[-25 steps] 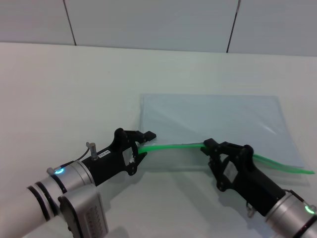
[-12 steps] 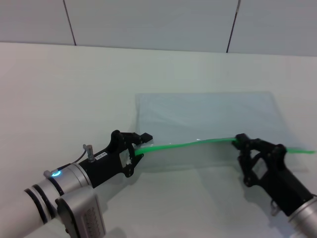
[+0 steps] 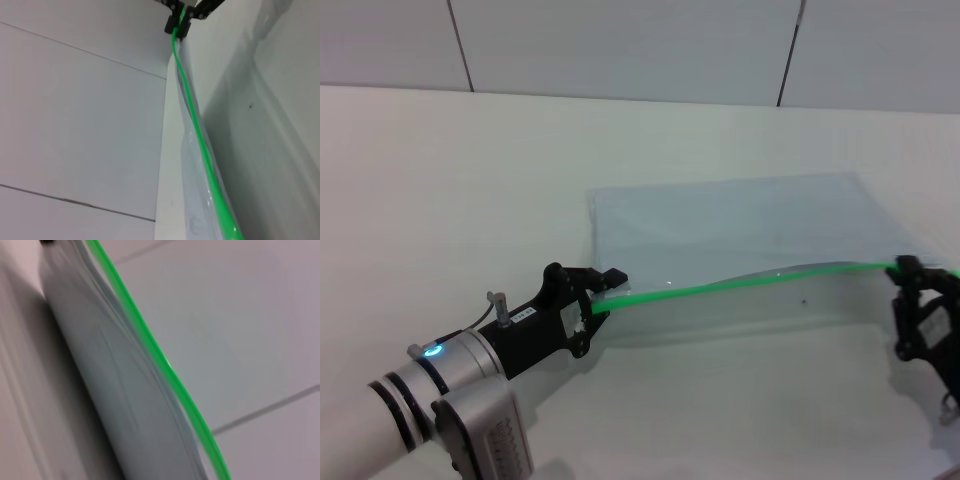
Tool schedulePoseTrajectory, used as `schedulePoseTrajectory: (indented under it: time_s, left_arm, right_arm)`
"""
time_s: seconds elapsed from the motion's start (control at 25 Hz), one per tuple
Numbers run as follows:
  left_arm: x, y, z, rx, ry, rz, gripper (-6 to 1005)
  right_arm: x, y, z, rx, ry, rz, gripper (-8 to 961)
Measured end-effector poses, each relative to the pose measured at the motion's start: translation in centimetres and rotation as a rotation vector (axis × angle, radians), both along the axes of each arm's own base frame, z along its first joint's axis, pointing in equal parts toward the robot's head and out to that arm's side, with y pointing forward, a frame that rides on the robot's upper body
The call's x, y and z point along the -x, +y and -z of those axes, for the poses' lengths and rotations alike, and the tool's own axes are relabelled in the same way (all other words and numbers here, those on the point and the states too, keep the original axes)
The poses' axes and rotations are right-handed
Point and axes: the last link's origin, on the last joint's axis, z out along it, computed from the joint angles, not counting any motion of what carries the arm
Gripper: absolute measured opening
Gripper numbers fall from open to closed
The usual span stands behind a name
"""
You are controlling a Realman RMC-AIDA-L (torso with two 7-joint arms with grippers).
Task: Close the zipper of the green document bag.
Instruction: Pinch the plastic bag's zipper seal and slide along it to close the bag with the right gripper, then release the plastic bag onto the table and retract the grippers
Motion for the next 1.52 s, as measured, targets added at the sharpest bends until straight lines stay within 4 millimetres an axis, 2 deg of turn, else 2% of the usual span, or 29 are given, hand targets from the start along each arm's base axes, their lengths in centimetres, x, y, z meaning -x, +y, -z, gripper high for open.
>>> schedulePoseTrajectory:
  time_s: [0.48,0.64,0.8,0.96,1.12,1.24,1.32,1.52]
  left_arm:
    - [0.1,0.0,-0.1,-0.006,0.01,0.006,53]
    - [-0.2,0.5,-0.6,-0.043,-0.032,-0.009,52]
    - [-1.0,0.5,-1.9,-0.11,-0.178,-0.032,85]
    - [-1.2,0.6,-4.0,-0.149,-0.403,-0.099,129]
    - [-0.1,0.1,-7.7,-0.259,-0.687,-0.184,173]
    - [1.2,-0.5,-10.3,-0.327,-0.847,-0.214,314]
    - [1.9,-0.6,-11.2,-0.36,-0.901,-0.237,408]
    - [3.3,-0.7,-13.1,-0.394,-1.088,-0.307,538]
  right_arm:
    - [-2.0,0.5,-2.2,-0.119,0.018,0.096,67]
    - [-1.9,1.2,-2.6,-0.147,0.042,0.112,66]
    - [-0.8,1.6,-3.0,-0.19,0.121,0.083,65]
    - [0.4,1.1,-4.1,-0.215,0.317,0.012,177]
    - [1.1,0.5,-5.0,-0.207,0.504,-0.046,345]
    - [1.2,0.5,-5.3,-0.188,0.598,-0.051,465]
    - [1.2,0.7,-5.5,-0.17,0.68,-0.047,519]
    - [1.4,1.5,-5.6,-0.104,0.805,-0.048,655]
